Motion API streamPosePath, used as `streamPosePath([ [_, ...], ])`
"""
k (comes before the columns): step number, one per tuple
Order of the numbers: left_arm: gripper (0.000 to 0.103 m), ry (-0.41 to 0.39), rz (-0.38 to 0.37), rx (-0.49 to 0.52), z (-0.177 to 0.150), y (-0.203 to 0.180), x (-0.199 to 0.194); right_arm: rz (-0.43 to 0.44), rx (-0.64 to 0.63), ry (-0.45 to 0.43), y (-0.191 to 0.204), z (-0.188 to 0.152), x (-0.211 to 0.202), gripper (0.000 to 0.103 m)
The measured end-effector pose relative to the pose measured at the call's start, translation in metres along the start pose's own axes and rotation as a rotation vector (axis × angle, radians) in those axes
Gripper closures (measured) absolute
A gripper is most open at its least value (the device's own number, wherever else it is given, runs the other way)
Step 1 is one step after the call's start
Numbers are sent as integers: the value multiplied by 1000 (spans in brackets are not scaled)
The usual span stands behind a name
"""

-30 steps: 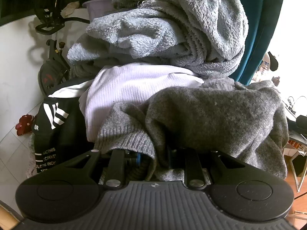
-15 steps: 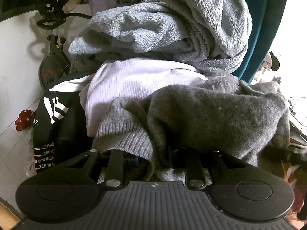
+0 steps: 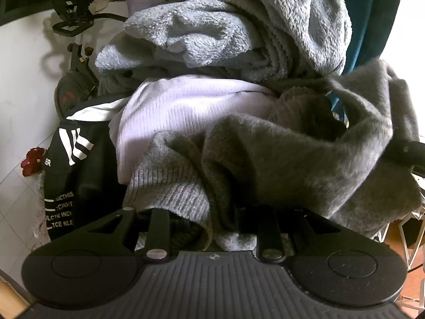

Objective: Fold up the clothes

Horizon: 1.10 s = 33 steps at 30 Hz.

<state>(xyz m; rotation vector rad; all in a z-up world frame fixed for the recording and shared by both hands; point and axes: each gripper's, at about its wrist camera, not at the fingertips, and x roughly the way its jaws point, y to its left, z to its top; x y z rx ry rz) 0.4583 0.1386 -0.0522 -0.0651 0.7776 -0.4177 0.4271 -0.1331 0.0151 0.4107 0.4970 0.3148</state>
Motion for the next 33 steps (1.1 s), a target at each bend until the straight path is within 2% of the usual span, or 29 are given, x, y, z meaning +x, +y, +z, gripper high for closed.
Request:
streamPosePath([
  [2, 74, 8, -7, 7, -1, 0, 1, -49, -30, 45, 2, -1, 14, 83],
  [5, 70, 17, -15, 8, -2, 2, 0, -115, -8, 85, -8, -5, 31, 83],
  [10, 63, 28, -28, -15, -3, 8, 1, -156, -32, 108, -2, -4, 39, 82],
  [16, 44, 31, -3, 4, -5, 6, 4, -177, -26, 120, -1, -5, 42, 81],
  [18, 30, 25, 15, 0, -7, 7, 5, -180, -27, 119, -1, -5, 44, 80],
  [21, 22, 16, 13, -37, -11, 15, 8, -181, -25, 120, 0, -5, 46, 80],
  [27, 20, -11, -31, -92, -17, 27, 4, -177, -18, 121, -2, -6, 46, 79],
  [33, 20, -4, -171, -85, -27, 37, -19, -169, 2, 126, -7, -5, 49, 79],
])
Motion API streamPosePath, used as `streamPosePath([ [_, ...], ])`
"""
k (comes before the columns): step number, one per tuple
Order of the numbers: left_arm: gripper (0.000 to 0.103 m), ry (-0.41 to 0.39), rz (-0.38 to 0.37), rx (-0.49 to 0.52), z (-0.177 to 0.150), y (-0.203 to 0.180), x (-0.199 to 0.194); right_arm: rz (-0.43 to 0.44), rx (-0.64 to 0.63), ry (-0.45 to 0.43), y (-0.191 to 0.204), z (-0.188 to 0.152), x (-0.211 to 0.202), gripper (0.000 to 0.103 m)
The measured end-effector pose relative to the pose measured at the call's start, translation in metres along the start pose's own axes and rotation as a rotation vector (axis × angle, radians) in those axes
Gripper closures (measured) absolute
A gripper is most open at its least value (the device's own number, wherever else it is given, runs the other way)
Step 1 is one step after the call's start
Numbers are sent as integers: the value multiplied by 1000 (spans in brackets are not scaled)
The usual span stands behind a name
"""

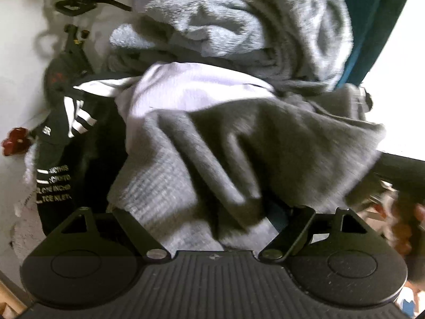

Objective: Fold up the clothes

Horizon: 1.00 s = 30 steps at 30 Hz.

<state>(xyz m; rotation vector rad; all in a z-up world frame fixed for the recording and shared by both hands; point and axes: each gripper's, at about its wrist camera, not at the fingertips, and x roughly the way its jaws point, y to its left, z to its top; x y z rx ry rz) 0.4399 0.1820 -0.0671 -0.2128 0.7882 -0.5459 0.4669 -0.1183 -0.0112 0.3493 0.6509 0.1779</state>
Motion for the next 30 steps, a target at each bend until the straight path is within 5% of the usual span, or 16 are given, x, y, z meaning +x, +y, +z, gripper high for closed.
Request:
streamPosePath([
  [3, 14, 23, -60, 33, -10, -5, -5, 3, 5, 3, -1, 1, 2, 79],
  [13, 14, 48, 15, 131, -24, -35, 25, 7, 32, 23, -4, 3, 2, 77],
  [14, 26, 41, 22, 171, -24, -42, 24, 8, 39, 24, -5, 3, 2, 77],
  [15, 51, 34, 29, 211, -23, -49, 22, 9, 46, 26, -6, 4, 1, 77],
  [17, 78, 25, 51, 296, -18, -62, 15, 13, 60, 30, -6, 6, -2, 81],
  [23, 82, -88, -38, 246, 14, -72, -32, 152, 92, -17, 8, 27, -31, 87],
  [28, 82, -246, -91, 170, 47, -74, -56, 323, 65, -170, 30, 56, -62, 87],
  [30, 81, -269, -80, 150, 55, -70, -49, 324, 84, -206, 28, 64, -60, 87],
])
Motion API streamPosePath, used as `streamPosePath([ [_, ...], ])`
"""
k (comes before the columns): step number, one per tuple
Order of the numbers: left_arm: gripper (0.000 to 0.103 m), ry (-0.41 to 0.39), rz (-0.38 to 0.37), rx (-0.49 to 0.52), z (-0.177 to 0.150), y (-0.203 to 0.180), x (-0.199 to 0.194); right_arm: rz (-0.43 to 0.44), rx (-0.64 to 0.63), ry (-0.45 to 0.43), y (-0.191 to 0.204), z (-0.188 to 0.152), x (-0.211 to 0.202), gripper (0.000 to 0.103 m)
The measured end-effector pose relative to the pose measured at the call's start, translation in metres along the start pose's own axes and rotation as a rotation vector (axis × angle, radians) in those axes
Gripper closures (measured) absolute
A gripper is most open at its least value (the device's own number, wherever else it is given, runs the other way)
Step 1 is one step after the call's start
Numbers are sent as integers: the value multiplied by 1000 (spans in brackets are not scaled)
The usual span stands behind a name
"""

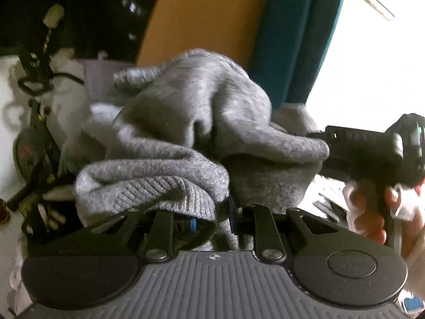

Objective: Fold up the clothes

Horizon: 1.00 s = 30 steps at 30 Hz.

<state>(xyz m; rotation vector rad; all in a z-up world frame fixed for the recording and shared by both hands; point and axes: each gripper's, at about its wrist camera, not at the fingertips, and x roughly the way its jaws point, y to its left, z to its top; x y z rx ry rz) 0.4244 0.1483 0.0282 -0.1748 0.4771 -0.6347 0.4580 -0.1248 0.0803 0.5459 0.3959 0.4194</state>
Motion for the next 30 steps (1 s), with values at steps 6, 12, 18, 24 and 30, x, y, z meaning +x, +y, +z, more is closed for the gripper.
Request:
streamPosePath([
  [6, 79, 182, 32, -16, -34, 17, 56, -129, 26, 90, -39, -24, 33, 84],
  [12, 77, 225, 47, -5, -49, 12, 66, -172, 10, 137, -47, -52, 40, 75],
  [18, 77, 234, 51, -31, -45, 15, 70, -209, -105, 144, -20, -48, 20, 39],
  [24, 77, 241, 49, -51, -45, 17, 72, -244, -167, 129, -19, -39, -17, 34],
  [30, 77, 245, 46, -68, -44, 19, 72, -326, -235, 11, -29, -28, -55, 29],
])
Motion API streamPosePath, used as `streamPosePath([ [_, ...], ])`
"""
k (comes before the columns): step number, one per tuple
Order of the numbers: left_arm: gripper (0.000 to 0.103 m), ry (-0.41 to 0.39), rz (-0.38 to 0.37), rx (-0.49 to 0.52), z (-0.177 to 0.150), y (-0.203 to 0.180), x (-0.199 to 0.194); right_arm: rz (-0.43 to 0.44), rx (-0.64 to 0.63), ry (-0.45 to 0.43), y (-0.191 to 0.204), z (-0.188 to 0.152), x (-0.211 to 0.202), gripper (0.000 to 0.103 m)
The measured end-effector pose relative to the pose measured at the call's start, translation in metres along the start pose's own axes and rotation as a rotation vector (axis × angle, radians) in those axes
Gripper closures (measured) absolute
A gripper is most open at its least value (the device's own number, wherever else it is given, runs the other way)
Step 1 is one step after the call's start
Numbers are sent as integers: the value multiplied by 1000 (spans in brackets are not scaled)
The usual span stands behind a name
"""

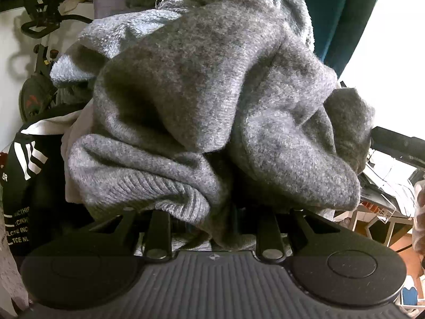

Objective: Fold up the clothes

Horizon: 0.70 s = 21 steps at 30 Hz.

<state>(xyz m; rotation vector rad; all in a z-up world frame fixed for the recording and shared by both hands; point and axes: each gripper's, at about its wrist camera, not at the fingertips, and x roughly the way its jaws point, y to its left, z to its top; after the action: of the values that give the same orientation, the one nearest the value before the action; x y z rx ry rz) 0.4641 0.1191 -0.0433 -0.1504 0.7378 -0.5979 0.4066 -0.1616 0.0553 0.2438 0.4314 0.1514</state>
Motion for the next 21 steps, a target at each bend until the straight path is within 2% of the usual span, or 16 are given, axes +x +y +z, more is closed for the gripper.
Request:
streamPosePath([
  [1, 77, 0, 1, -1, 0, 0, 0, -30, -3, -29, -6, -1, -3, 29],
  [3, 77, 1, 3, -3, 0, -1, 0, -102, -3, -33, -20, -4, 2, 30],
  [6, 77, 2, 7, -3, 0, -2, 0, -175, 22, 14, -43, -17, 20, 44],
  [7, 77, 3, 8, -4, 0, -2, 0, -174, 37, 36, -47, -22, 27, 54],
  [8, 77, 4, 9, -5, 0, -2, 0, -173, 52, 59, -51, -27, 35, 73],
  [9, 77, 5, 9, -6, 0, -2, 1, -171, 66, 80, -55, -32, 41, 82],
  [10, 77, 6, 8, -7, 0, -2, 1, -168, 70, 92, -54, -36, 43, 97],
  [15, 77, 8, 3, -22, 2, -4, 4, -72, 22, 108, -35, -44, 24, 100],
  [18, 77, 10, -4, -43, 4, -4, 5, 9, -60, 150, -13, -51, 9, 100],
  [21, 77, 10, -5, -39, 4, -5, 7, 107, -88, 210, 7, -61, 3, 100],
])
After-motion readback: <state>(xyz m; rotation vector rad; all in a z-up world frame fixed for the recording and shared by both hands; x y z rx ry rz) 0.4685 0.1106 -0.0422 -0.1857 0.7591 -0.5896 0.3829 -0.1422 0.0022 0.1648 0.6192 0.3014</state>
